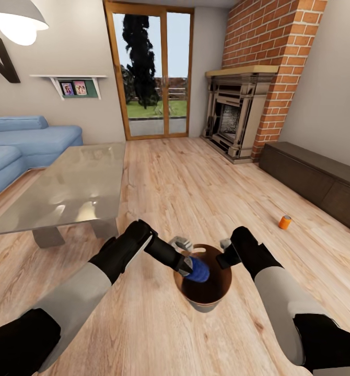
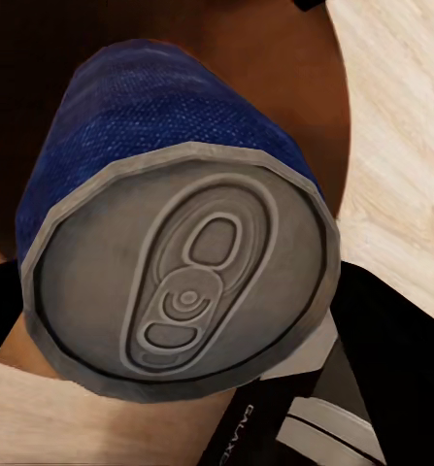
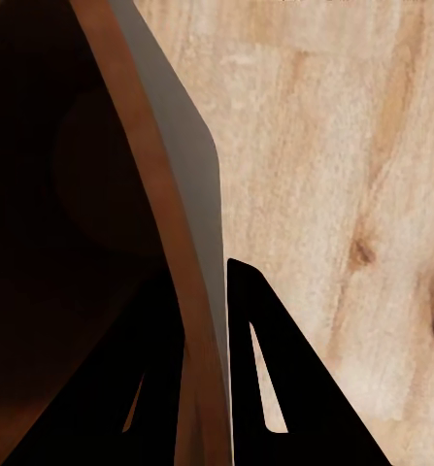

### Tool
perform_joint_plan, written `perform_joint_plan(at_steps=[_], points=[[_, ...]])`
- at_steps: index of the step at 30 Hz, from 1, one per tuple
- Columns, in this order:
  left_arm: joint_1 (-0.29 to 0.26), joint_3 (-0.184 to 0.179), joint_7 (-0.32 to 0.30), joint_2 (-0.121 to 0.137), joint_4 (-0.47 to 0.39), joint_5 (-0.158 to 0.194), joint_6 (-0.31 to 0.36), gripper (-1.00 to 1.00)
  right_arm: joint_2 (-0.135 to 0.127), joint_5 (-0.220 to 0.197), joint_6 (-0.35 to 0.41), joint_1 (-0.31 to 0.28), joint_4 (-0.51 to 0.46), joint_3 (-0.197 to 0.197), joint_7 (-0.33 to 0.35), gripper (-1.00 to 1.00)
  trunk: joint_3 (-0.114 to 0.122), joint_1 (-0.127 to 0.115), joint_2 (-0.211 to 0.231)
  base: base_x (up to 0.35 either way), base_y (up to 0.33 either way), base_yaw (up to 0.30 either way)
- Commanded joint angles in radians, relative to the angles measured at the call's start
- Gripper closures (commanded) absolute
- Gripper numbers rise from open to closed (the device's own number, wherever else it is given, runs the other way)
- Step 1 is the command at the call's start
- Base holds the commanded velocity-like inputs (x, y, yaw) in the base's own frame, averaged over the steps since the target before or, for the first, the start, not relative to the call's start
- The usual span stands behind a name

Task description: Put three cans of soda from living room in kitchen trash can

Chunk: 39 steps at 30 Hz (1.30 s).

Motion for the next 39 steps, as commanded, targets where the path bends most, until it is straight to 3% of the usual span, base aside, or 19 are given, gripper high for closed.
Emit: perform_joint_plan(at_steps=[1, 4, 13, 20, 35, 36, 39], points=[[0.0, 0.0, 0.005, 0.0, 0.001, 0.001, 0.0, 1.0, 0.001, -0.014, 0.004, 0.0, 0.0, -0.001, 0.005, 1.0, 0.0, 0.0, 0.0, 0.0, 0.0, 0.0], [0.025, -0.003, 0.069, -0.024, 0.004, 0.001, 0.0, 1.0, 0.011, -0.01, 0.004, 0.0, 0.0, 0.0, 0.005, 1.0, 0.0, 0.0, 0.0, 0.0, 0.0, 0.0], [0.041, -0.014, 0.108, -0.049, 0.027, 0.003, 0.0, 1.0, 0.014, -0.009, 0.004, 0.0, 0.0, 0.001, 0.005, 1.0, 0.0, 0.0, 0.0, 0.0, 0.0, 0.0], [0.042, -0.016, 0.155, -0.053, 0.034, 0.003, 0.0, 1.0, 0.016, -0.017, 0.004, 0.0, 0.001, 0.001, -0.03, 1.0, 0.0, 0.0, 0.0, 0.0, 0.0, 0.0], [0.05, -0.023, 0.179, -0.057, 0.034, 0.003, 0.0, 1.0, 0.031, -0.016, 0.004, 0.0, 0.001, 0.001, -0.038, 1.0, 0.0, 0.0, 0.0, 0.0, 0.0, 0.0], [0.051, -0.023, 0.179, -0.057, 0.034, 0.003, 0.0, -1.0, 0.031, -0.016, 0.004, 0.0, 0.001, 0.001, -0.038, 1.0, 0.0, 0.0, 0.0, 0.0, 0.0, 0.0], [0.051, -0.024, 0.181, -0.057, 0.034, 0.003, 0.0, -1.0, 0.031, -0.016, 0.004, 0.0, 0.001, 0.001, -0.038, 1.0, 0.0, 0.0, 0.0, 0.0, 0.0, 0.0]])
